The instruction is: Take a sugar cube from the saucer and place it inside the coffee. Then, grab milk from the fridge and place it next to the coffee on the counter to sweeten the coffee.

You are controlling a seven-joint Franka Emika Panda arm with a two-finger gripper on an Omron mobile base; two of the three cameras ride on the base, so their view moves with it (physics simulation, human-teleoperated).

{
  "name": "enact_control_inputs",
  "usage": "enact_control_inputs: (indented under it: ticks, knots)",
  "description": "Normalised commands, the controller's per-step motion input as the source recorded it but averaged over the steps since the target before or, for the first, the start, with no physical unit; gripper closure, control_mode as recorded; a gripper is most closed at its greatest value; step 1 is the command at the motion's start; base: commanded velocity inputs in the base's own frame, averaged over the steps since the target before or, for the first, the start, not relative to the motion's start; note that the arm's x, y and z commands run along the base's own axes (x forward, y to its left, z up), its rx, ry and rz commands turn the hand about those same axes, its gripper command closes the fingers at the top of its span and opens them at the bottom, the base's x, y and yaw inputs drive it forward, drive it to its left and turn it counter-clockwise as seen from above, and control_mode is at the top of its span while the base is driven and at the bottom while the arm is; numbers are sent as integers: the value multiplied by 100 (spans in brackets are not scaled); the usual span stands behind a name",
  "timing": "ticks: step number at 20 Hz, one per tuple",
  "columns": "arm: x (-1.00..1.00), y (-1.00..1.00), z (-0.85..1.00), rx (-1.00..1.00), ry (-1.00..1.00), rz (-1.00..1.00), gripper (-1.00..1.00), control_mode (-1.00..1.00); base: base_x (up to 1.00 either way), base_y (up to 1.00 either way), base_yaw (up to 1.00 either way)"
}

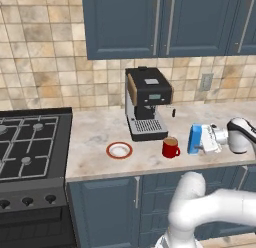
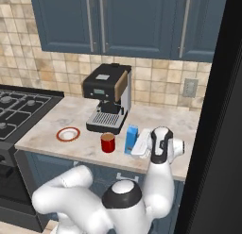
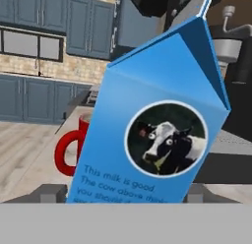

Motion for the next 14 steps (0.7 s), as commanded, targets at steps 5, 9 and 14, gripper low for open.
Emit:
enact_control_inputs:
  ticks: [5,9,14]
  knots:
    - [-25,0,16,0,-2,1,-100,-100,0,0,0]
    - [-26,-4,30,0,-4,0,-100,-100,0,0,0]
    - [-1,-33,37,0,-3,0,-100,-100,0,0,0]
